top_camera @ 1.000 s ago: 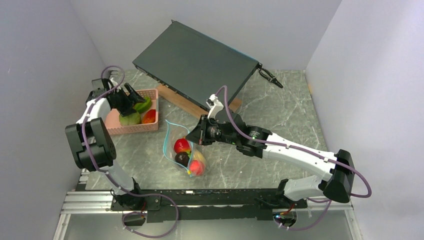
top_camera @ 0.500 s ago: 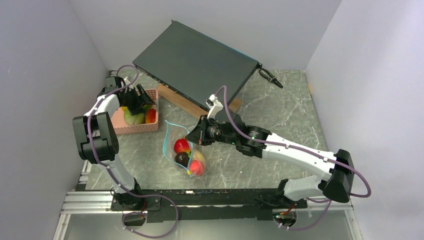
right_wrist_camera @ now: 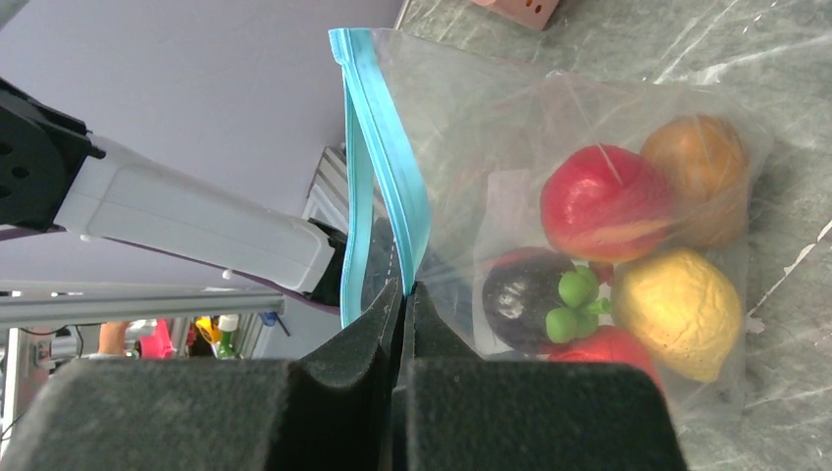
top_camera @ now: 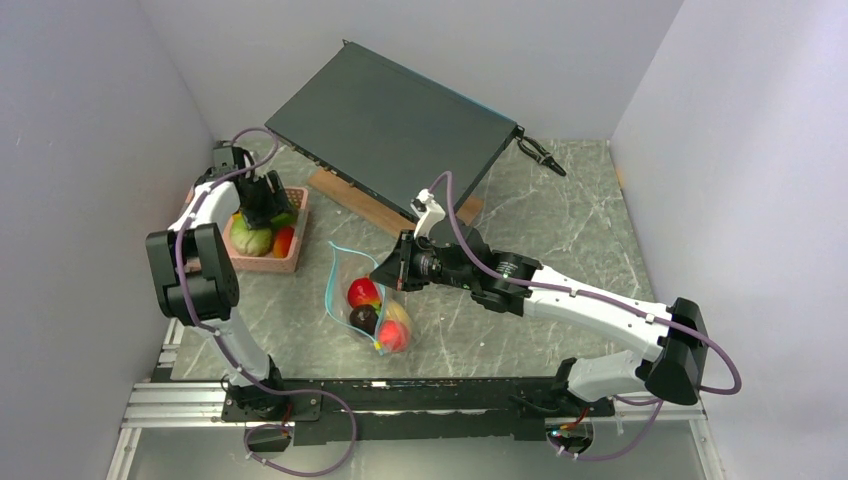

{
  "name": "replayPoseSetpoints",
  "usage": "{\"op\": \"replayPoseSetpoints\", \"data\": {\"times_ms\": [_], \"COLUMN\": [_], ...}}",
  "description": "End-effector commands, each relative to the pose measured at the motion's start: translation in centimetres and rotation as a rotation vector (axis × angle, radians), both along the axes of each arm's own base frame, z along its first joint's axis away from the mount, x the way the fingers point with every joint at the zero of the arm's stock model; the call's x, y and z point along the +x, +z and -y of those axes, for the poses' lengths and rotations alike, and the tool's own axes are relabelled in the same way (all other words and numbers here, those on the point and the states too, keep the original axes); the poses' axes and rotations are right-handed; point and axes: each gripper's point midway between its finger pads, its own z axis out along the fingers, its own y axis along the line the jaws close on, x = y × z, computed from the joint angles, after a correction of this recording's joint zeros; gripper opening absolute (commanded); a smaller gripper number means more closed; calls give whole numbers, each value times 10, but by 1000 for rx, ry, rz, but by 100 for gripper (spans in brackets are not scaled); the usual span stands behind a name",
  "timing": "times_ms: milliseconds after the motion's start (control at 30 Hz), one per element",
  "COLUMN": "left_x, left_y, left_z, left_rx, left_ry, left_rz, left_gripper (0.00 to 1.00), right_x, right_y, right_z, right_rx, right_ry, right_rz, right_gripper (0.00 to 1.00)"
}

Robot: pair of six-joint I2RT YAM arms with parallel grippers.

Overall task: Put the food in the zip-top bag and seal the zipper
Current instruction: Pick up the fake fruit from the bin.

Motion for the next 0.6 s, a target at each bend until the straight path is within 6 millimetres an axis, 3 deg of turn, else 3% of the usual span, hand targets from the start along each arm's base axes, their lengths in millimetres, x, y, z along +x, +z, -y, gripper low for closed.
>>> {"op": "replayPoseSetpoints", "data": {"times_ms": [0, 167, 300, 567], "left_x": [-10, -14, -19, -21], "left_y": [30, 56, 61, 28], "left_z": [-18, -10, -8, -2], "left_rx": [135, 120, 141, 114], "left_ry": [32, 6, -16, -56], "left_rz": [48, 146, 170, 21], "left_gripper": [70, 61, 50, 46], "right_x": [1, 1, 0, -1], "right_y": [24, 21, 22, 22], "right_z": [-7, -10, -13, -16], "right_rx": [78, 77, 83, 82], "right_ry": [7, 14, 20, 28], "right_rz": [24, 16, 12, 10], "right_gripper": [0, 0, 0, 0]}}
